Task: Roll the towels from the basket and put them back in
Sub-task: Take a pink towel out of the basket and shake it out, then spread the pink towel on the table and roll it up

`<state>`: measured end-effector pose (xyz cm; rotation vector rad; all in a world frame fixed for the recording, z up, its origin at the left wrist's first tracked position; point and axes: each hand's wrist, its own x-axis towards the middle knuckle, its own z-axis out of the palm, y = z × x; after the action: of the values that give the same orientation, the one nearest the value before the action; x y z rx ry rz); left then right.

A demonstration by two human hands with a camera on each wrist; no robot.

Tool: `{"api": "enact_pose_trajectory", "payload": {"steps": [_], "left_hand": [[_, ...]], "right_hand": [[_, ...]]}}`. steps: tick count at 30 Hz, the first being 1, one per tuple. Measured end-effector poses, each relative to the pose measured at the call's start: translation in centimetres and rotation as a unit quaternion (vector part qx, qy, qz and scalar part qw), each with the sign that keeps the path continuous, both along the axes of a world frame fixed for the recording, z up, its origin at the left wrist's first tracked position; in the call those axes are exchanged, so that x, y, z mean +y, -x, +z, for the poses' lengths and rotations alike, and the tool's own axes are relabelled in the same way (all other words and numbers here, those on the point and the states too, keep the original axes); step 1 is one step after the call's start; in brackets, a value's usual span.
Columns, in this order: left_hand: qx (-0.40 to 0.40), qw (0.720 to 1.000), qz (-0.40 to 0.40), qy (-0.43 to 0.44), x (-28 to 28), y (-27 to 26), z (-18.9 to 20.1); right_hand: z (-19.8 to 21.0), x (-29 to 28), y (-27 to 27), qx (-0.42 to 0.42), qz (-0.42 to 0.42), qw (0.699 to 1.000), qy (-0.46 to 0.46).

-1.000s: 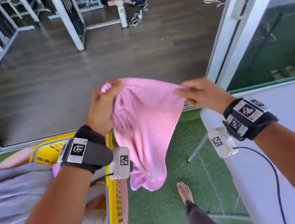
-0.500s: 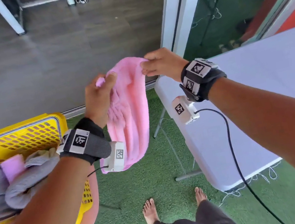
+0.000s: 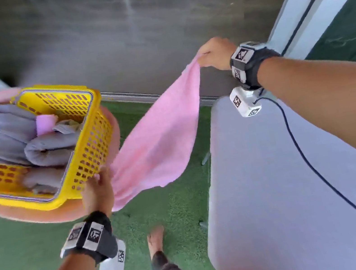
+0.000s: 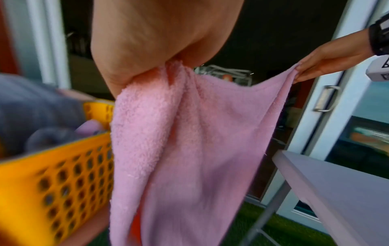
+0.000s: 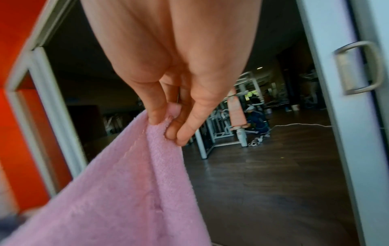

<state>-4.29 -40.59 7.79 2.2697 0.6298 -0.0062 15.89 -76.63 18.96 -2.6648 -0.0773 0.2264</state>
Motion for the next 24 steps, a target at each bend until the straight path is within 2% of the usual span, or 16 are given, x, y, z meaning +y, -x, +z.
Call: {"api": "enact_pose_trajectory", "payload": {"steps": [3,5,8,11,13,14,16,17,18,19,20,21,22,23,24], "left_hand": [[0.079,0.995,-0.003,0.067,-5.5,6.7,-3.5],[0.127,0.983,-0.039,0.126,-11.3,9.5,-4.7],[0.178,0.954,-0.150,0.188,-21.6,12.1,-4.9],[0.198,0.923,-0.254,0.213,-30.2,13.9,-5.5],[0.229,0.878,-0.331,0.259,-34.2,15.3,-5.1],[0.254,0.842,-0.374,0.295,-35.7,15.9,-4.4],[0.307,0.742,-0.483,0.351,-37.4,16.7,-3.0],[0.316,0.705,-0.529,0.350,-37.6,16.7,-2.8],[0.297,0.701,-0.557,0.331,-37.2,16.6,-2.8],[0.247,0.734,-0.566,0.283,-36.4,16.4,-3.5],[0.180,0.782,-0.561,0.204,-35.1,16.2,-4.7],[0.127,0.815,-0.558,0.097,-33.8,15.7,-6.4],[0.099,0.818,-0.567,-0.021,-32.5,15.5,-8.3],[0.096,0.793,-0.591,-0.112,-31.3,15.6,-10.0],[0.103,0.760,-0.619,-0.168,-30.6,16.0,-11.5]], "right_hand": [[-3.9,-1.7,1.5,0.058,0.105,0.987,0.103],[-7.3,-5.2,3.2,0.103,0.098,0.976,0.163],[-10.3,-11.1,7.6,0.175,0.083,0.943,0.270],[-11.6,-18.5,12.3,0.223,-0.018,0.914,0.338],[-11.7,-24.2,16.2,0.233,-0.091,0.893,0.373],[-11.6,-26.7,18.0,0.240,-0.109,0.880,0.396],[-12.1,-30.7,20.6,0.246,-0.153,0.846,0.448],[-12.8,-31.7,21.5,0.239,-0.182,0.836,0.460],[-13.6,-31.4,22.1,0.223,-0.204,0.843,0.446],[-14.6,-30.4,22.4,0.199,-0.199,0.871,0.404],[-15.6,-28.7,22.6,0.167,-0.164,0.906,0.353],[-16.8,-26.4,22.8,0.143,-0.121,0.937,0.294],[-18.1,-24.2,23.1,0.142,-0.075,0.959,0.232],[-19.2,-21.9,23.5,0.159,-0.040,0.970,0.181],[-20.1,-19.9,24.0,0.185,-0.018,0.972,0.145]]}}
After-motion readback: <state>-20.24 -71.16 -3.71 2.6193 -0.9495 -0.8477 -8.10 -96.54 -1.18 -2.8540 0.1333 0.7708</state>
